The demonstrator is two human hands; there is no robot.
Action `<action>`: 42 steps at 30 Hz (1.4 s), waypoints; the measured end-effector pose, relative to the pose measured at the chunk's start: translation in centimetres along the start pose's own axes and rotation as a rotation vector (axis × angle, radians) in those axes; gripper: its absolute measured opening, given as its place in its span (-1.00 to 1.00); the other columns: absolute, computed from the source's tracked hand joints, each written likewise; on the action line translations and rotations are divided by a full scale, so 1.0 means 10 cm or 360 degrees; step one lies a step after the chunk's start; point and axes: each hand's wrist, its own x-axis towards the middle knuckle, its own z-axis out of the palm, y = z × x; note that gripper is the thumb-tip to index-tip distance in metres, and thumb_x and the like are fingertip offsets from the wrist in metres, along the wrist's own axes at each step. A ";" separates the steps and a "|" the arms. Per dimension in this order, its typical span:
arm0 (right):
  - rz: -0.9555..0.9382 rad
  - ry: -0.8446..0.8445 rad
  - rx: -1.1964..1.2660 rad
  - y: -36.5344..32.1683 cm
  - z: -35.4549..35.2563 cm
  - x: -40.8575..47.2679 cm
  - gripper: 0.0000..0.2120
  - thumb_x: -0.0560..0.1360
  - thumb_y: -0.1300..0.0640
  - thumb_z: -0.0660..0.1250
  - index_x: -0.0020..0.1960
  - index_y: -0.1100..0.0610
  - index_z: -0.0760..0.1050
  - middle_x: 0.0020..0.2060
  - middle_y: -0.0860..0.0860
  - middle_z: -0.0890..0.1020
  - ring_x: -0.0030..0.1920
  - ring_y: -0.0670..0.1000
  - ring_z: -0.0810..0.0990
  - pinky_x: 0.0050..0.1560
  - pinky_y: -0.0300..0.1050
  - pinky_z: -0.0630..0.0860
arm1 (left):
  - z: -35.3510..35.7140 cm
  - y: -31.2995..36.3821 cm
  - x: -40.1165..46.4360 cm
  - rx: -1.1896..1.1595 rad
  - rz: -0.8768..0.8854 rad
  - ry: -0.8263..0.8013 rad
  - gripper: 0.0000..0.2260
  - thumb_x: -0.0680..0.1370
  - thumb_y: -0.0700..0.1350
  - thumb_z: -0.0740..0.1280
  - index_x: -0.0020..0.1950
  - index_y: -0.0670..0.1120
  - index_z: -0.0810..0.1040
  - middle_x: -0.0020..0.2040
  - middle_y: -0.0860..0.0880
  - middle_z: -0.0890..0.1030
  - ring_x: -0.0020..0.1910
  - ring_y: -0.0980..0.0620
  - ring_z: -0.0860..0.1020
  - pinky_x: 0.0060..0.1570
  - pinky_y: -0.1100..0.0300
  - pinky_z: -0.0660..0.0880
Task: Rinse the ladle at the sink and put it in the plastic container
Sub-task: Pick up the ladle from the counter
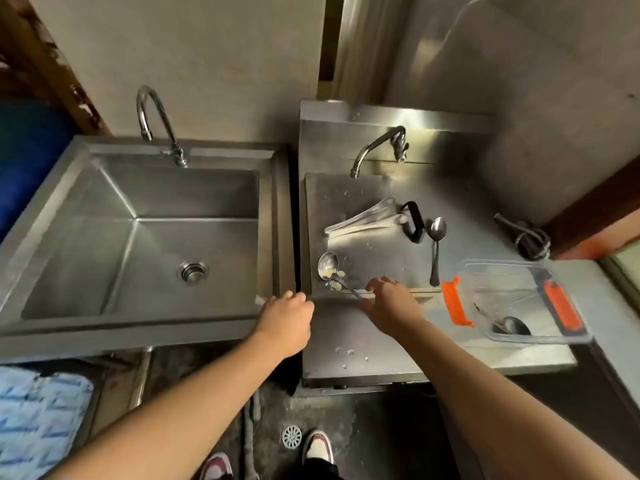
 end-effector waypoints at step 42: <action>0.0500 -0.0351 0.1225 -1.22 0.08 -0.14 -0.83 0.59 0.15 0.32 -0.04 0.24 0.59 -0.21 0.23 0.65 -0.32 0.05 0.53 -0.38 -0.10 0.48 | 0.48 -0.95 -0.34 -0.0515 0.0148 -0.0298 -0.35 0.60 0.23 0.21 0.62 0.01 0.16 0.65 -0.08 0.15 0.63 -0.09 0.09 0.59 -0.10 0.04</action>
